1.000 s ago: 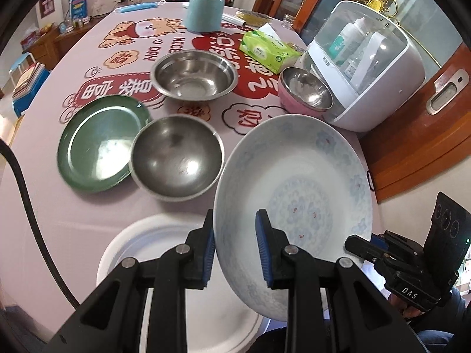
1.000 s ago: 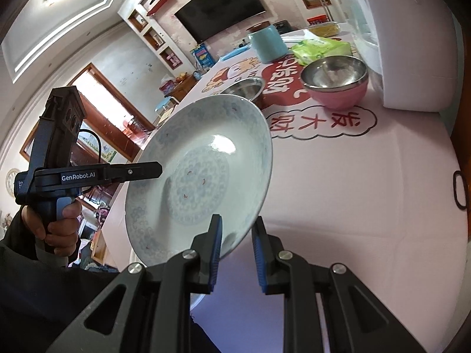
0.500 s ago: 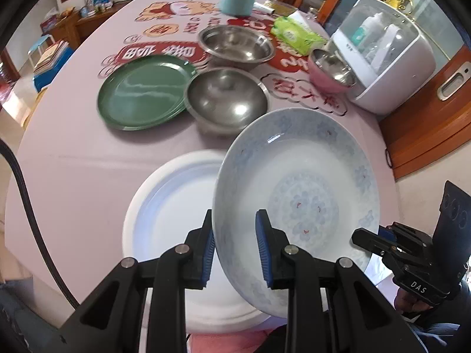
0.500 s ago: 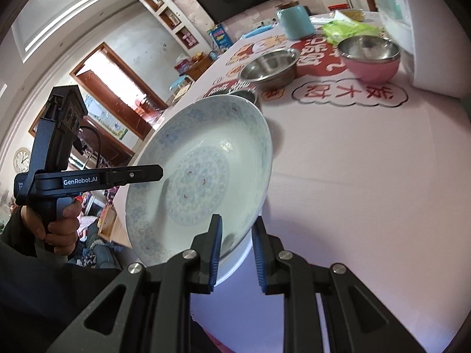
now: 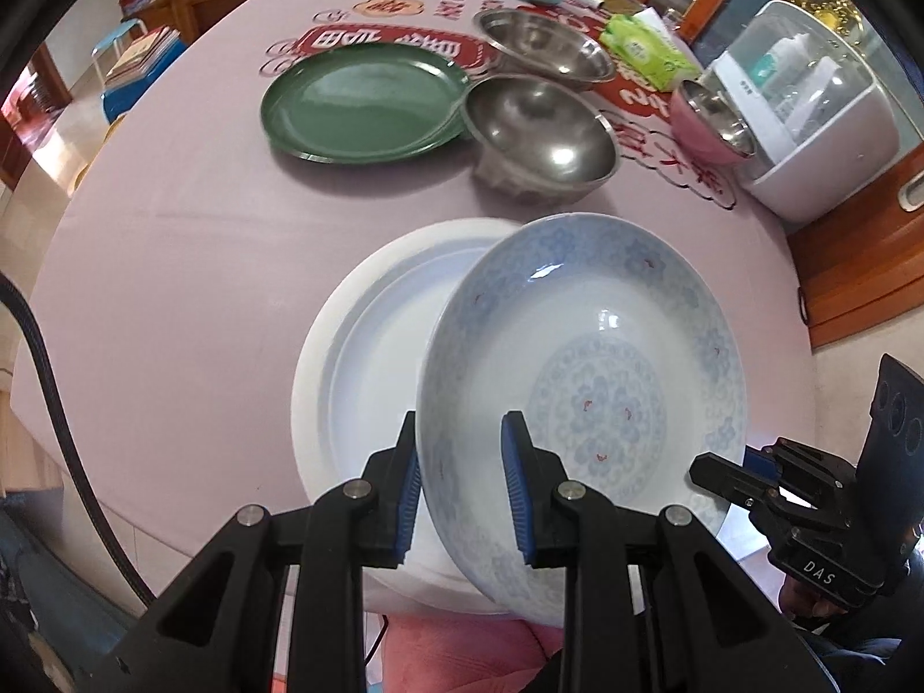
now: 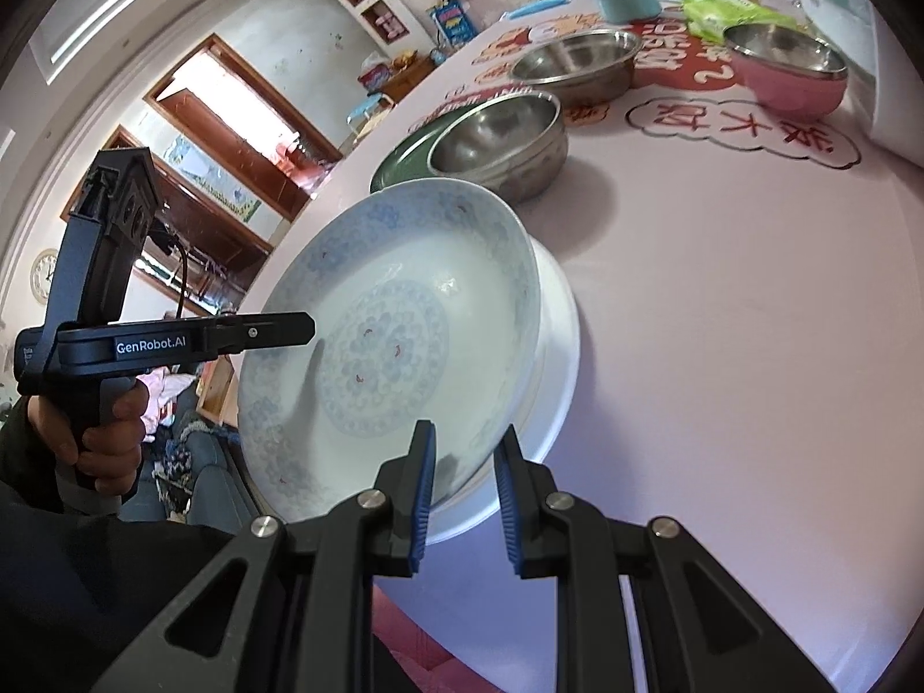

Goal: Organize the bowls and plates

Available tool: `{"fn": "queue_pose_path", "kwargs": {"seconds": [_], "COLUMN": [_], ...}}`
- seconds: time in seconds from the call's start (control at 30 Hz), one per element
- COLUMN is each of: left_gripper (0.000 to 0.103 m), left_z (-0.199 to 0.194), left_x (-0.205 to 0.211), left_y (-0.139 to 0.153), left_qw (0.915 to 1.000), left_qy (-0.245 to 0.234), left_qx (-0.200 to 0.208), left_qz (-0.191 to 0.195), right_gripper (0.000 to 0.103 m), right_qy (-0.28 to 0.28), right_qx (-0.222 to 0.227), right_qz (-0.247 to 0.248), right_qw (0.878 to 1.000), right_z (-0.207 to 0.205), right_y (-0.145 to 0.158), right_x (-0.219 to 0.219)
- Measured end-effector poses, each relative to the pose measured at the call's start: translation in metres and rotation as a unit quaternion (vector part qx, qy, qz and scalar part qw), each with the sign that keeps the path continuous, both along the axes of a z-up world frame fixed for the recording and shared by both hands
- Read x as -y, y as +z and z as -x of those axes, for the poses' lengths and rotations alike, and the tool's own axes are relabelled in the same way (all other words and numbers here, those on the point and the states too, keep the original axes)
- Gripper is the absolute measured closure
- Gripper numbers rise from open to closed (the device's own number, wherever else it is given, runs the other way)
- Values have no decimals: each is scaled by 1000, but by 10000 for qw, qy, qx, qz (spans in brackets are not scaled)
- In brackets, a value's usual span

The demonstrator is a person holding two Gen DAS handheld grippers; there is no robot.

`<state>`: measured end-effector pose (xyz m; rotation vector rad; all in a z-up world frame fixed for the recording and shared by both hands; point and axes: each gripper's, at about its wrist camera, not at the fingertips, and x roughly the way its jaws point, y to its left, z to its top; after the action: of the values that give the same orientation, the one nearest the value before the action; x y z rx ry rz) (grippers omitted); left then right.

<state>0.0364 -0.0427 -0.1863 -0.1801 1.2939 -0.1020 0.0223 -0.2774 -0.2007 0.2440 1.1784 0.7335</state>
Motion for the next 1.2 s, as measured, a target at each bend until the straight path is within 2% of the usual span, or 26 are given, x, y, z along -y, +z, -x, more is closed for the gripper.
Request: {"fn": "queue_pose_path", "kwargs": {"seconds": [0.47,0.77,1.2], "left_gripper": [79,79,79], "left_z": [-5,-13,-21], "left_x": [-22,-22,-20], "left_y": [-32,-48,-54], "left_qw": [9990,9982,9972], "left_qy": [339,353,446], "left_qx": [-299,-476,-579], "left_qz": [-50,-65,-163], "right_gripper": [83,83,83], "right_qy": [328,254,317], "right_qx": [-125,-217,-248], "right_qz": [269,378,489], "right_qw": [9990,9987,9980], "right_z": [-8,-14,-13], "right_y": [-17,-20,-18], "right_x": [-28,-31,-34]}}
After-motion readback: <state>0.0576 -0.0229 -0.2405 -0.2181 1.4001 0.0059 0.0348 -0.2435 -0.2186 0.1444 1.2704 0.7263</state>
